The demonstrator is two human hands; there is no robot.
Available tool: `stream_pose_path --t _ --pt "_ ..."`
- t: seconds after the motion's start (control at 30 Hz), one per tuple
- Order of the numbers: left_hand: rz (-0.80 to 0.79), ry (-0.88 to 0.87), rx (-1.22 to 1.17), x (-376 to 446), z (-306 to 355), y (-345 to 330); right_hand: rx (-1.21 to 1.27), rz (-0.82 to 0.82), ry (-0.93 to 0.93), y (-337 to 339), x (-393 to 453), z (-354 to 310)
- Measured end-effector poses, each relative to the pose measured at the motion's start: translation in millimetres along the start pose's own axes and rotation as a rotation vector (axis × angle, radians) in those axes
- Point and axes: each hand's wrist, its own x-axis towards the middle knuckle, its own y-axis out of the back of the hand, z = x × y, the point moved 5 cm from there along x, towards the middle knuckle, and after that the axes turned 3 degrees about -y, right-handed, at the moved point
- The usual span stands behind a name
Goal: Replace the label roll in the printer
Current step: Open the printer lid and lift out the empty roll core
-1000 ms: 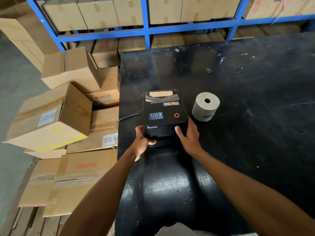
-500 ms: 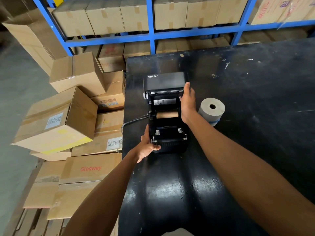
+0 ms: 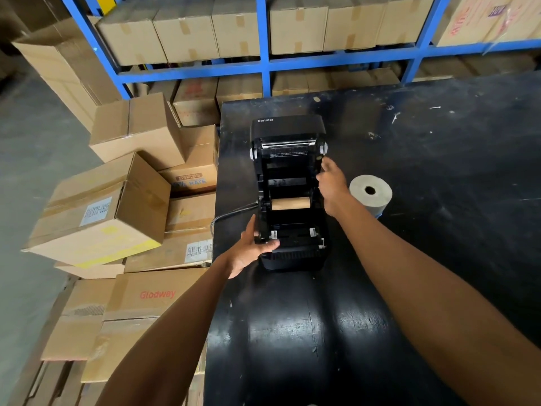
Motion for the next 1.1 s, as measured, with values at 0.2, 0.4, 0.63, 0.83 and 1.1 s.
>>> stream_pose_path --t 0.2,0.4,0.63,0.83,1.1 --pt "0.356 -0.206 0.207 28 48 25 -0.523 -0.012 0.052 18 0 44" --pt "0.345 -0.288 0.603 51 64 23 -0.81 -0.009 0.222 18 1 60" --pt "0.402 -0.281 0.61 57 67 29 -0.92 0.081 0.34 14 5 60" --pt "0.408 -0.226 0.482 52 66 27 -0.92 0.145 0.394 12 3 41" --pt "0.406 -0.299 0.705 42 78 16 -0.884 -0.032 0.373 8 -10 59"
